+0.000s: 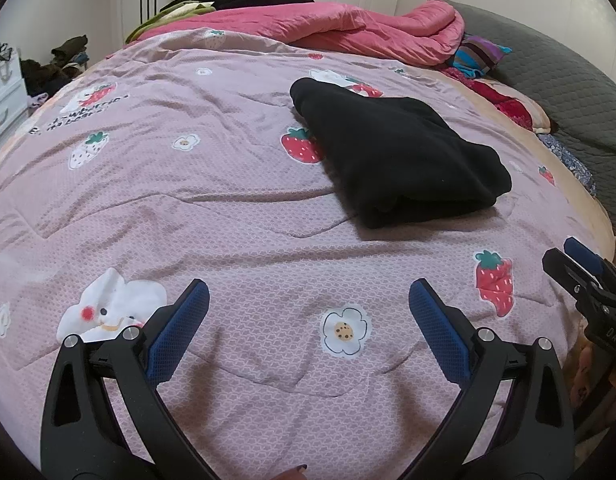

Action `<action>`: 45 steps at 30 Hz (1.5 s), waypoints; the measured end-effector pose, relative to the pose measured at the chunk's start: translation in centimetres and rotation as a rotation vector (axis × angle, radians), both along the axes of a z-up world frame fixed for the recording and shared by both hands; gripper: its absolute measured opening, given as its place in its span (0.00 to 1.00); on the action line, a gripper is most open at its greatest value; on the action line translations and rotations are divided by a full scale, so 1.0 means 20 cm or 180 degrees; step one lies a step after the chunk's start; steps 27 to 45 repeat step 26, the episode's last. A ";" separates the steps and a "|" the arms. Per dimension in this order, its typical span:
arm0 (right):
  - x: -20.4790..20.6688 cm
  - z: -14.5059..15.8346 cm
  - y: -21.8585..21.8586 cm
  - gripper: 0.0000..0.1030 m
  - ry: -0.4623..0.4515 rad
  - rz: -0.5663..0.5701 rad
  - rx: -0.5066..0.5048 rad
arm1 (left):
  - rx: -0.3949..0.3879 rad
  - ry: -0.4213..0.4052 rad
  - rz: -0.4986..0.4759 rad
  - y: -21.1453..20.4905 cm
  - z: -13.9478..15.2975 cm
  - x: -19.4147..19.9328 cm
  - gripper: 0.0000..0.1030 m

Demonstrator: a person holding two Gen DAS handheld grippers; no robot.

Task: Fold small clothes

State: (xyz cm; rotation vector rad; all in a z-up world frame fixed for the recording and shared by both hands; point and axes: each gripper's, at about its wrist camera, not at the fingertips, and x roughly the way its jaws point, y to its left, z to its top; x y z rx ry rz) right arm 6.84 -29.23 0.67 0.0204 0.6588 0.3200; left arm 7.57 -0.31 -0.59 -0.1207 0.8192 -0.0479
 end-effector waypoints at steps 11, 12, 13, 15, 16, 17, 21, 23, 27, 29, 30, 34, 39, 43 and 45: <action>-0.03 0.02 -0.01 0.96 0.0004 -0.0049 0.0032 | 0.0018 -0.0078 -0.0007 0.00 0.03 -0.02 0.91; -0.03 0.02 -0.02 0.96 0.0015 -0.0066 0.0053 | -0.0006 -0.0061 -0.0004 0.00 0.03 -0.02 0.91; -0.04 0.02 -0.04 0.96 0.0031 -0.0093 0.0077 | -0.0060 -0.0038 -0.0021 0.01 0.03 -0.02 0.91; -0.06 0.04 -0.08 0.96 0.0012 -0.0200 0.0084 | -0.0123 -0.0033 0.0003 0.04 0.04 -0.03 0.91; -0.08 0.05 -0.11 0.96 0.0000 -0.0263 0.0098 | -0.0132 -0.0047 0.0024 0.06 0.05 -0.03 0.91; -0.09 0.07 -0.16 0.96 -0.0013 -0.0364 0.0124 | -0.0137 -0.0048 0.0038 0.08 0.05 -0.03 0.91; -0.17 0.16 -0.50 0.96 -0.0118 -0.1194 0.0145 | -0.0247 0.0133 0.0244 0.33 0.05 0.03 0.91; -0.22 0.18 -0.83 0.96 -0.0075 -0.1953 0.0088 | -0.0098 0.0179 0.0525 0.57 0.07 0.06 0.91; -0.32 0.10 -1.30 0.96 0.0172 -0.2971 -0.0111 | 0.0325 0.0251 0.1138 1.04 0.08 0.12 0.91; -0.32 0.10 -1.30 0.96 0.0172 -0.2971 -0.0111 | 0.0325 0.0251 0.1138 1.04 0.08 0.12 0.91; -0.32 0.10 -1.30 0.96 0.0172 -0.2971 -0.0111 | 0.0325 0.0251 0.1138 1.04 0.08 0.12 0.91; -0.32 0.10 -1.30 0.96 0.0172 -0.2971 -0.0111 | 0.0325 0.0251 0.1138 1.04 0.08 0.12 0.91; -0.32 0.10 -1.30 0.96 0.0172 -0.2971 -0.0111 | 0.0325 0.0251 0.1138 1.04 0.08 0.12 0.91; -0.32 0.10 -1.30 0.96 0.0172 -0.2971 -0.0111 | 0.0325 0.0251 0.1138 1.04 0.08 0.12 0.91; -0.32 0.10 -1.30 0.96 0.0172 -0.2971 -0.0111 | 0.0325 0.0251 0.1138 1.04 0.08 0.12 0.91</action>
